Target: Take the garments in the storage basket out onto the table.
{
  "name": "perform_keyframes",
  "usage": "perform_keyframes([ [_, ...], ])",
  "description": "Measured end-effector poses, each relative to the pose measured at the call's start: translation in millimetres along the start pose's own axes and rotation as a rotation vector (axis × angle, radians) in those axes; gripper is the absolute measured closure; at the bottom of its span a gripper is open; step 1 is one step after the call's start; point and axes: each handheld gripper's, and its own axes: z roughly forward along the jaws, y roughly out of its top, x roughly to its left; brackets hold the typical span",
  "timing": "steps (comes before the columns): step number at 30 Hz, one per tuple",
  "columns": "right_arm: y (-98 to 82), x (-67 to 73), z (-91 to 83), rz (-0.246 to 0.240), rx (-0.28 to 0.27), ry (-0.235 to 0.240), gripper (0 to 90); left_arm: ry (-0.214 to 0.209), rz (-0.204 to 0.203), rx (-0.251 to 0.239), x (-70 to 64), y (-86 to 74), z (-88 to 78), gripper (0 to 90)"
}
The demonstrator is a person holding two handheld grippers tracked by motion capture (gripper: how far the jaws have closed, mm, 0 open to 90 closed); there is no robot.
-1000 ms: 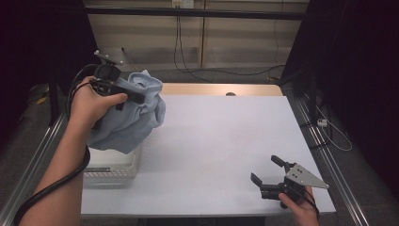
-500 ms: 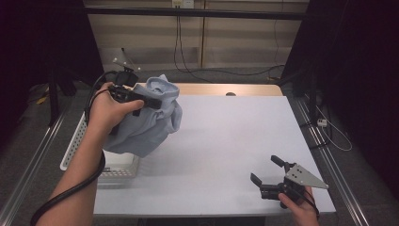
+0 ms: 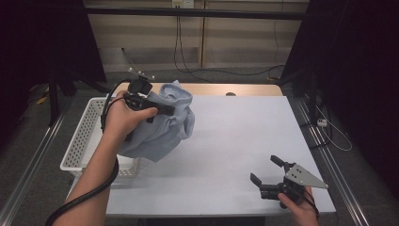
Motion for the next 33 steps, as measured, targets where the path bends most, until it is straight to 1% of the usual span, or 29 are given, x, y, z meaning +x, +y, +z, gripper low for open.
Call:
perform_keyframes([
  [5,-0.1,-0.3,-0.1,0.000,0.001,-0.001,1.0,-0.023,0.007,-0.015,-4.4,-3.7,8.5,62.0],
  [10,-0.2,-0.2,0.1,0.001,0.001,0.001,1.0,-0.037,0.016,-0.012,-7.9,-7.5,17.4,61.9],
  [12,-0.1,-0.4,-0.2,0.003,0.000,-0.001,1.0,-0.043,0.010,-0.016,-10.0,-9.4,21.3,61.8],
  [16,-0.2,-0.8,-0.2,0.004,0.001,-0.003,1.0,-0.053,0.014,-0.022,-15.0,-12.6,28.5,61.8],
  [20,-0.1,-0.5,0.3,0.003,0.001,-0.002,1.0,-0.065,0.019,-0.019,-18.6,-14.6,33.9,61.7],
  [24,-0.2,-0.5,0.3,0.004,0.001,0.000,1.0,-0.074,0.026,-0.010,-23.3,-17.8,42.2,61.6],
  [25,-0.2,-0.5,0.3,0.004,0.001,0.000,1.0,-0.079,0.022,-0.011,-24.9,-19.3,45.7,61.5],
  [28,-0.3,-0.6,0.3,0.004,0.002,-0.001,1.0,-0.088,0.029,-0.009,-26.6,-21.7,51.0,61.4],
  [33,-0.3,-0.5,0.7,0.005,0.002,0.001,1.0,-0.095,0.028,-0.005,-29.4,-25.8,58.7,61.1],
])
